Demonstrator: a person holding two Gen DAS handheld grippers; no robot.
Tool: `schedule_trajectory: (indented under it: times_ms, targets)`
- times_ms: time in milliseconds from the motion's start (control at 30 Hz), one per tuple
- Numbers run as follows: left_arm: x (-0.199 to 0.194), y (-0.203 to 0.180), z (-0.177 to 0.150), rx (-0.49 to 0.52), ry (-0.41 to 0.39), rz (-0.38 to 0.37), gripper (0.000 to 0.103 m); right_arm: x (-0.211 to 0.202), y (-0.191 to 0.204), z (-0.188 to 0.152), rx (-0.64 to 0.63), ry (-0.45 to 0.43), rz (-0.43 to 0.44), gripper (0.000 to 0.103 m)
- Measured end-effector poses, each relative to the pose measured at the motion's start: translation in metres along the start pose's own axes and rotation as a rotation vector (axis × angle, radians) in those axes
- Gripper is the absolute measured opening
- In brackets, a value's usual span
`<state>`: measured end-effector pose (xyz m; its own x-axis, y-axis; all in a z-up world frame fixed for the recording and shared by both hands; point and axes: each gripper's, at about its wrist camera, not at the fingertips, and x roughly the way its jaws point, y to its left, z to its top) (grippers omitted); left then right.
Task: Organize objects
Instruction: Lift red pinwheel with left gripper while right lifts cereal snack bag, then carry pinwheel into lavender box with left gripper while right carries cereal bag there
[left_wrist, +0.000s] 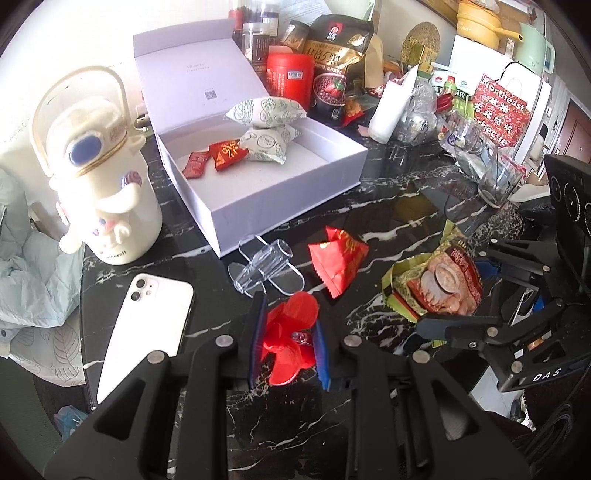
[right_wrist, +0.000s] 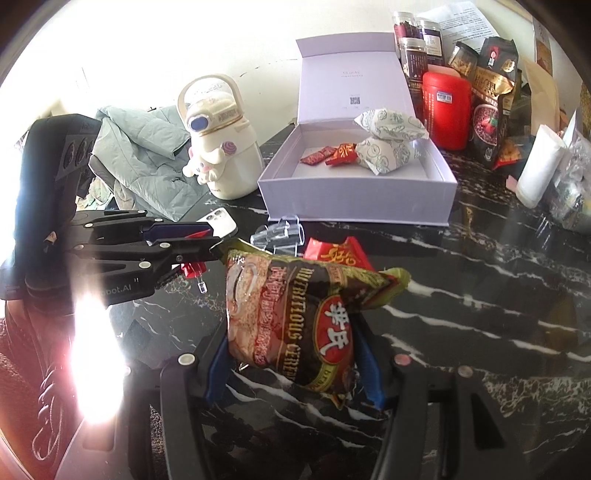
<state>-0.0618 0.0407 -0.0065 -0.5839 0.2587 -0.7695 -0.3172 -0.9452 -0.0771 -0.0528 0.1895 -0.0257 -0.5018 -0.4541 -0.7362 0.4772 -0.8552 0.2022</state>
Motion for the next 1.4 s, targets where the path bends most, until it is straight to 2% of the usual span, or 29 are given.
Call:
schedule_trajectory:
  times_ms: [700,1400]
  targets:
    - [-0.016,-0.006,0.054,0.039,-0.084,0.003,0.022,-0.031,-0.006,0.053,-0.091,-0.086,-0.03,0.06]
    - [0.009,0.018,0.116,0.04,-0.119,0.037,0.022,-0.008,-0.04,0.113,-0.115,-0.12,-0.037,0.06]
